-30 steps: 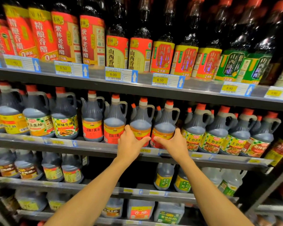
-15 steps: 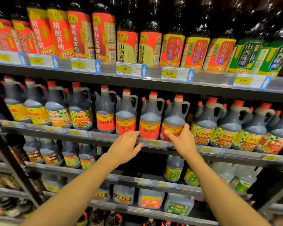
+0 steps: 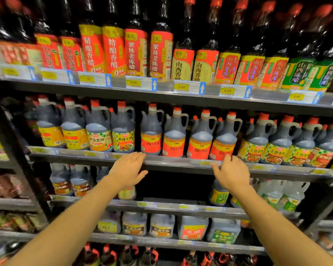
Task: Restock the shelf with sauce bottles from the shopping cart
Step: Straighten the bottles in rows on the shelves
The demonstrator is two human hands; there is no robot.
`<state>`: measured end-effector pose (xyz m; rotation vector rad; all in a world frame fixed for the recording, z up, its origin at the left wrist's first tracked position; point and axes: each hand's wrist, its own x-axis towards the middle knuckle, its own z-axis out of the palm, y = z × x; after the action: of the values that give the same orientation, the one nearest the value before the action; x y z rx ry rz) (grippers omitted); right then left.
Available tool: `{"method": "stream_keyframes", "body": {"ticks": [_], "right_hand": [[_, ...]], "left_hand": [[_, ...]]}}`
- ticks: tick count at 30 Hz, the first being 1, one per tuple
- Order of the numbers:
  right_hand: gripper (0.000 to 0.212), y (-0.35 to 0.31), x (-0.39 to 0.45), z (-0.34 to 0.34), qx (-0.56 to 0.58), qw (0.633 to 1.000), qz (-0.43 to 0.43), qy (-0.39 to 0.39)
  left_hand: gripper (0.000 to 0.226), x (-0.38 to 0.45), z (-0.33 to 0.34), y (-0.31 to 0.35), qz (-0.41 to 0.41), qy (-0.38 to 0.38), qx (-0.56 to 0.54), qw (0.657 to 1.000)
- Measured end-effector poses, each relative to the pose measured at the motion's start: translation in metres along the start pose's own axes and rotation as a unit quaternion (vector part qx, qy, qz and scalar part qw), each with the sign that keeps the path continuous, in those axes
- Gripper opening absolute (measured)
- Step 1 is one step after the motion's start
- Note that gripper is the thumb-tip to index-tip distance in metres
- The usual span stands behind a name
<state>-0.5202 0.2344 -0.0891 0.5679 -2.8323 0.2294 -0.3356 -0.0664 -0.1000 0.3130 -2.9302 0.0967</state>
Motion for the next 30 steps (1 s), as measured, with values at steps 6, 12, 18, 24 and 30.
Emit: {"method": "stream_keyframes", "body": {"ticks": [6,12,18,24,30], "right_hand": [[0.062,-0.077,-0.014,-0.030,0.024,0.999,-0.046,0.014],[0.088,-0.129,-0.010,-0.051,0.057,0.996,-0.072,0.014],[0.097,-0.152,0.014,-0.053,0.184,0.982,-0.030,-0.025],[0.104,-0.164,0.032,-0.030,0.258,0.966,0.023,-0.023],[0.117,-0.177,0.043,-0.011,0.342,0.936,0.084,-0.014]], "left_hand": [[0.086,-0.006,-0.003,-0.039,0.052,-0.081,-0.002,0.995],[0.094,-0.012,0.001,-0.054,0.065,-0.111,-0.008,0.992],[0.095,-0.015,0.009,-0.063,0.082,-0.099,-0.016,0.992],[0.091,-0.016,0.014,-0.071,0.086,-0.085,-0.016,0.993],[0.086,-0.014,0.016,-0.073,0.088,-0.058,-0.017,0.994]]}}
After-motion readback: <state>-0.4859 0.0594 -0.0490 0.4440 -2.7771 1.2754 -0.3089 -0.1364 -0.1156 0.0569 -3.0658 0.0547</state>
